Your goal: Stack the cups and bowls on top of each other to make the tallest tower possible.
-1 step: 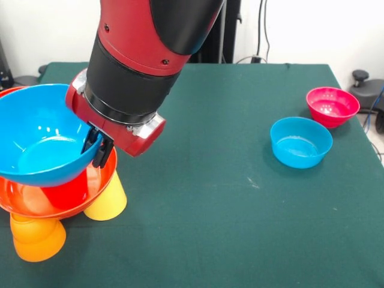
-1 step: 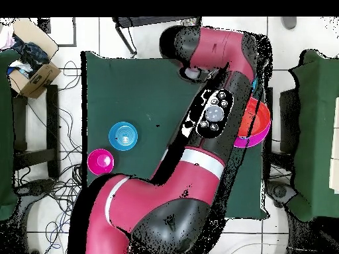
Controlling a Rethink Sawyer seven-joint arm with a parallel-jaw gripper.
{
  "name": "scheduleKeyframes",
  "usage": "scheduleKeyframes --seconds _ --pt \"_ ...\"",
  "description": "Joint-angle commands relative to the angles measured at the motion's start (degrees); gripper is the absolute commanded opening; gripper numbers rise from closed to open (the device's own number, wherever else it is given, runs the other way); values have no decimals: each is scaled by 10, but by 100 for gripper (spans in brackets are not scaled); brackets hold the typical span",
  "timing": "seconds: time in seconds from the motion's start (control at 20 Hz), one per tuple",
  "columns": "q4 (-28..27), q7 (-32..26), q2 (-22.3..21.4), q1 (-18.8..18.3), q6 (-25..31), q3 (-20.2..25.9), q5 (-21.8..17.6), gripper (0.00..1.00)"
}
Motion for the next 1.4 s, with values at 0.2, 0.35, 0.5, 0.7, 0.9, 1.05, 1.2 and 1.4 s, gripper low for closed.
scheduleKeyframes --seconds 0.2,0.35,0.5,0.7,0.9,1.05,1.2,1.4 --pt "80 -3 13 7 -32 61 -42 0" --pt "83 -3 11 6 -32 61 -42 0" --pt "85 -2 11 5 -33 62 -41 0" --pt "84 -3 12 3 -35 64 -40 0" --pt "83 1 13 3 -38 69 -35 0" --pt "83 -1 12 2 -39 76 -29 100" --pt "83 -6 10 0 -43 83 -24 100" --pt "75 -9 11 -1 -39 87 -22 100"
